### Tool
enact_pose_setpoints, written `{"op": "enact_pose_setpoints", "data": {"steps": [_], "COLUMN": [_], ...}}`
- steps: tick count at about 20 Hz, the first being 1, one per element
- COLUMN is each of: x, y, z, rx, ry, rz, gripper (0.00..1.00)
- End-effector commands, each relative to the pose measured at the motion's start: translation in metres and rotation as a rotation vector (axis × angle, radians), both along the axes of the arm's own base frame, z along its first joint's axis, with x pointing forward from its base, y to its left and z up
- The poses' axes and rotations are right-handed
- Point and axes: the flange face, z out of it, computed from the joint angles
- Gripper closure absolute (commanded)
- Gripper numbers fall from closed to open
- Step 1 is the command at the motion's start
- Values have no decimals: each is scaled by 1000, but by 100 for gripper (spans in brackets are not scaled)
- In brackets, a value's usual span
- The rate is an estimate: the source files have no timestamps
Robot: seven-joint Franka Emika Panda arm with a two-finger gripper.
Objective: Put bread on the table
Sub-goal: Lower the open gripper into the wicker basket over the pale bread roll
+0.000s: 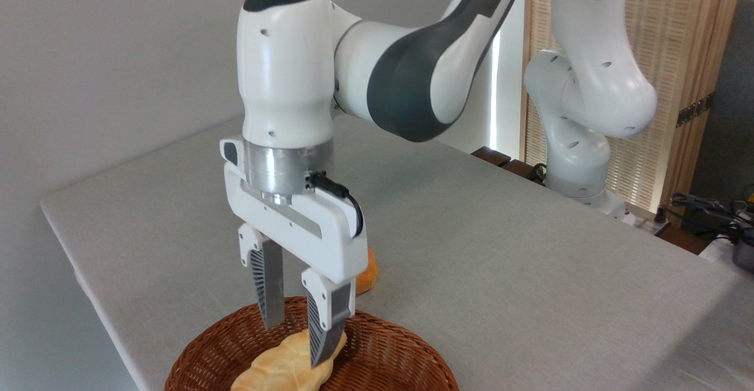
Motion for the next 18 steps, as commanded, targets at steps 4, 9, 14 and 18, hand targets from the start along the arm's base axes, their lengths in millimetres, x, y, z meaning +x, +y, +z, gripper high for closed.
{"op": "enact_pose_setpoints", "data": {"steps": [4,9,14,18], "x": [10,10,12,14], "y": [0,0,-1,-6], "z": [-16,-21,-31,-39], "rx": [18,13,17,17], "ry": [-7,1,18,30], "rz": [-27,-23,-26,-32], "gripper": [0,0,0,0]}}
